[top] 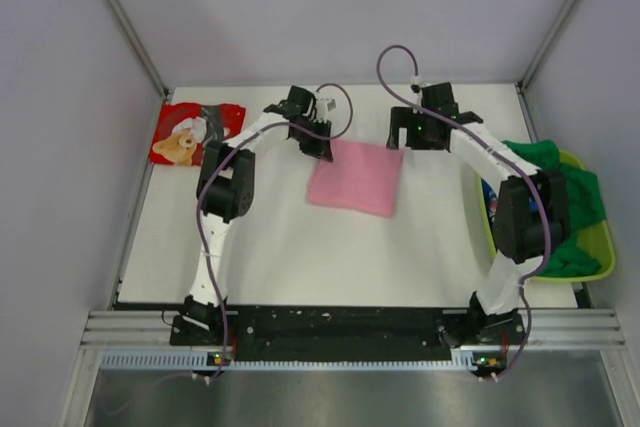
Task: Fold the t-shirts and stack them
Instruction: Fold the long partially folded tshirt into a neat square, then put the neatly folded tshirt into the corner of the board with the left arm
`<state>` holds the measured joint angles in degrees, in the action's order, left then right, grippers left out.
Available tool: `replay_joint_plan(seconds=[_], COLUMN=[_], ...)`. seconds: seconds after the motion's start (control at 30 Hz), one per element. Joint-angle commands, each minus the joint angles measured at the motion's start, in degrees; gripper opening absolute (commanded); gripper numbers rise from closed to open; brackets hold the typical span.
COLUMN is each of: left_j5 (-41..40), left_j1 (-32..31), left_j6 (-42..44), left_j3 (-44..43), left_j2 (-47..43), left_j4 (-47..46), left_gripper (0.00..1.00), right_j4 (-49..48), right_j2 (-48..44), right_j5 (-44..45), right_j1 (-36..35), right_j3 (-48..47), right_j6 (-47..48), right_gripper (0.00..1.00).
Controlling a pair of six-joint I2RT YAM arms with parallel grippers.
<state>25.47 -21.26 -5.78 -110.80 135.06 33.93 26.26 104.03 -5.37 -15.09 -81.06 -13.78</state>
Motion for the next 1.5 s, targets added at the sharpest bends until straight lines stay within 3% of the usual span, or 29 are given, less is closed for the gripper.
replay_joint_plan(seconds=[0.0, 0.17, 0.33, 0.63, 0.93, 1.17, 1.47], left_j5=[6.9, 5.1, -1.0, -27.9, -43.7, -47.4, -42.9], left_j1=[0.2, 3.3, 8.1, 13.7, 17.4, 20.0, 24.9], left_j6=[-1.6, 1.5, 11.1, 33.2, 44.4, 49.5, 47.8], left_j3=[-1.8, -0.5, 1.0, -3.0, -5.5, -6.3, -6.3], left_j2=[3.0, -3.0, -10.1, -17.3, -19.0, -21.5, -23.9], left_j4=[2.9, 2.6, 5.3, 8.5, -1.4, -5.5, -6.7], left_gripper=[0.00, 0.00, 0.00, 0.00, 0.00, 0.00, 0.00], right_j4=[-1.2, -0.8, 1.2, 3.3, 3.9, 4.2, 4.3], right_j2=[-9.5, -18.5, -24.3, -27.6, -27.3, -27.2, -26.7], right_j5=[-0.4, 0.7, 2.8, 5.0, 5.1, 5.1, 7.5], right_j1=[0.3, 0.3, 0.3, 0.4, 0.3, 0.3, 0.3], right_j3=[2.8, 7.0, 10.1, 11.1, 11.1, 11.1, 10.9], right_j6=[1.7, 3.8, 6.5, 9.8, 11.8, 12.4, 13.0], right_gripper=[0.99, 0.99, 0.99, 0.99, 0.99, 0.99, 0.99])
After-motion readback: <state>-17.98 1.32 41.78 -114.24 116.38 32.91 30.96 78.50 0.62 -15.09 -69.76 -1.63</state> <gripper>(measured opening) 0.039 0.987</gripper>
